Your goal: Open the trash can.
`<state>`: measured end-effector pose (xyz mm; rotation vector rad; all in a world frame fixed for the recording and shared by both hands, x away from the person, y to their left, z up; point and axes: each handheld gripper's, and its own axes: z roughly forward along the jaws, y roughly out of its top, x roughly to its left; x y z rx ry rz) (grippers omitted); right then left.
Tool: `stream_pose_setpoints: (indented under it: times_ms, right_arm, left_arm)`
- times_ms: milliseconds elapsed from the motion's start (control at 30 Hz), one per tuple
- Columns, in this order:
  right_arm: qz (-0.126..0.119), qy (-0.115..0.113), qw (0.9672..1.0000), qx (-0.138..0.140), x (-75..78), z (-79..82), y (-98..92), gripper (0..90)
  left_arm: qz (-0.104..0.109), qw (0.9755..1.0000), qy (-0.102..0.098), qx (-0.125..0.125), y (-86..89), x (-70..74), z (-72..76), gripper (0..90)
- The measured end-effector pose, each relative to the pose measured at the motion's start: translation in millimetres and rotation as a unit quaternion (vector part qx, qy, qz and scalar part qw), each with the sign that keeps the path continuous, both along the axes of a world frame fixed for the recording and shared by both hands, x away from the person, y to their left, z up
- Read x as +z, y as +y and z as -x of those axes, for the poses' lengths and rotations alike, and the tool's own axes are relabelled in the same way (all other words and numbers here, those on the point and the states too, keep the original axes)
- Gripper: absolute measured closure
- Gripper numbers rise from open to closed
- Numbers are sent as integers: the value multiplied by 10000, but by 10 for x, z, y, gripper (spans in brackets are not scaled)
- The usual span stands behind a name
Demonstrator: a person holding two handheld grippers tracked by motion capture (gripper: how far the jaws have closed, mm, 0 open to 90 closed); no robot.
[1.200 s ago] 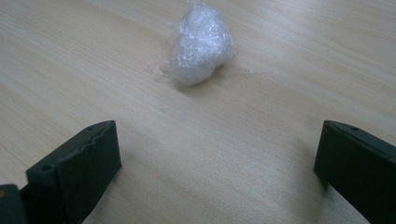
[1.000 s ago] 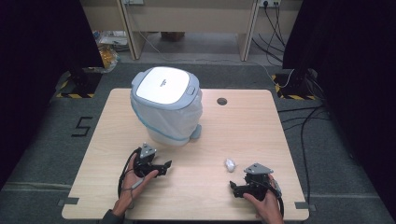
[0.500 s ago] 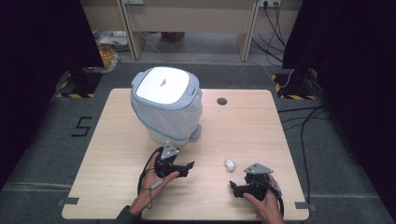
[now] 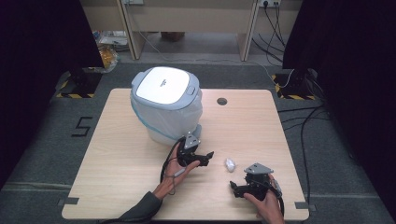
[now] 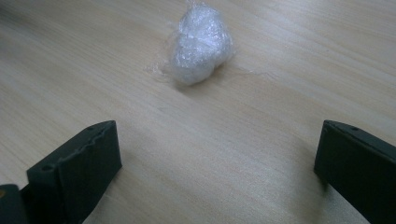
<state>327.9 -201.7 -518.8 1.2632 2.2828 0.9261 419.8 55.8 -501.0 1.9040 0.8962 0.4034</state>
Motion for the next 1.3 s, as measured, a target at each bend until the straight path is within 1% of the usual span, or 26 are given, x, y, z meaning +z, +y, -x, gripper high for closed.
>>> stream_pose_setpoints:
  times_ms: [100, 167, 200, 267, 367, 433, 467, 500, 533, 567, 633, 733, 767, 800, 833, 867, 933, 967, 1000, 1033, 1067, 1100, 1167, 1233, 1267, 1300]
  right_arm:
    - [-3, 15, 10000, 4, 1, 1, -2, 5]
    - [-8, 7, 10000, 6, 0, 1, -2, 5]
    - [-8, 7, 10000, 6, 0, 1, -2, 5]
    - [2, 6, 10000, 19, 1, -1, -5, 5]
    - [-3, 12, 10000, 21, 1, 0, -6, 5]
    - [4, 14, 10000, 30, 2, -1, -8, 5]
    - [3, 6, 10000, 28, 1, -1, -7, 5]
    - [5, 15, 10000, 32, 2, -1, -8, 5]
    - [1, 18, 10000, 31, 2, 0, -8, 5]
    - [5, 13, 10000, 35, 2, -1, -9, 5]
    - [7, 11, 10000, 39, 2, -1, -10, 5]
    - [2, 17, 10000, 35, 2, 0, -8, 5]
    - [7, 13, 10000, 39, 2, -1, -9, 5]
    - [7, 13, 10000, 39, 2, -1, -9, 5]
    - [6, 3, 10000, 35, 0, -1, -8, 5]
    - [6, 3, 10000, 35, 0, -1, -8, 5]
    - [0, 11, 10000, 31, 1, 0, -7, 5]
    - [6, 3, 10000, 36, 0, -1, -8, 5]
    - [6, 3, 10000, 36, 0, -1, -8, 5]
    - [1, 10, 10000, 32, 0, 0, -7, 5]
    - [1, 10, 10000, 32, 0, 0, -7, 5]
    - [4, 20, 10000, 40, 2, 1, -8, 5]
    - [9, 17, 10000, 50, 2, 1, -11, 5]
    - [9, 15, 10000, 54, 2, 1, -12, 5]
    - [12, 12, 10000, 56, 2, 1, -13, 5]
    - [11, 4, 10000, 55, 0, 1, -12, 5]
  left_arm:
    - [-38, 9999, -81, 130, -64, 4, -62, 158]
    - [-46, 9995, -204, 240, -101, 15, -137, 158]
    - [-46, 9995, -204, 240, -101, 15, -137, 158]
    - [-70, 9988, -342, 347, -129, 24, -170, 159]
    - [-298, 9980, -304, 461, -186, 6, -209, 174]
    - [-419, 9974, -284, 515, -205, -16, -220, 175]
    - [-436, 9971, -289, 550, -220, -38, -226, 178]
    - [-524, 9968, -227, 566, -230, -66, -235, 179]
    - [-554, 9967, -167, 564, -234, -93, -242, 177]
    - [-518, 9970, -147, 562, -235, -113, -242, 181]
    - [-493, 9969, -160, 586, -238, -131, -235, 177]
    - [-431, 9966, -342, 609, -243, -86, -219, 170]
    - [-454, 9953, -538, 672, -265, -29, -229, 169]
    - [-454, 9953, -538, 672, -265, -29, -229, 167]
    - [-533, 9941, -615, 711, -284, -11, -243, 174]
    - [-588, 9936, -630, 732, -300, -4, -257, 174]
    - [-774, 9919, -578, 826, -351, -13, -296, 186]
    - [-931, 9898, -581, 908, -394, -46, -316, 178]
    - [-931, 9898, -581, 908, -394, -46, -316, 174]
    - [-1004, 9890, -537, 949, -413, -69, -324, 167]
    - [-1025, 9891, -449, 961, -423, -97, -342, 167]
    - [-1154, 9867, -536, 1008, -441, -122, -335, 164]
    - [-1163, 9867, -521, 1008, -440, -119, -335, 169]
    - [-1161, 9872, -453, 992, -437, -108, -338, 171]
    - [-1133, 9877, -432, 985, -433, -107, -338, 173]
    - [-1075, 9889, -371, 953, -409, -103, -328, 173]
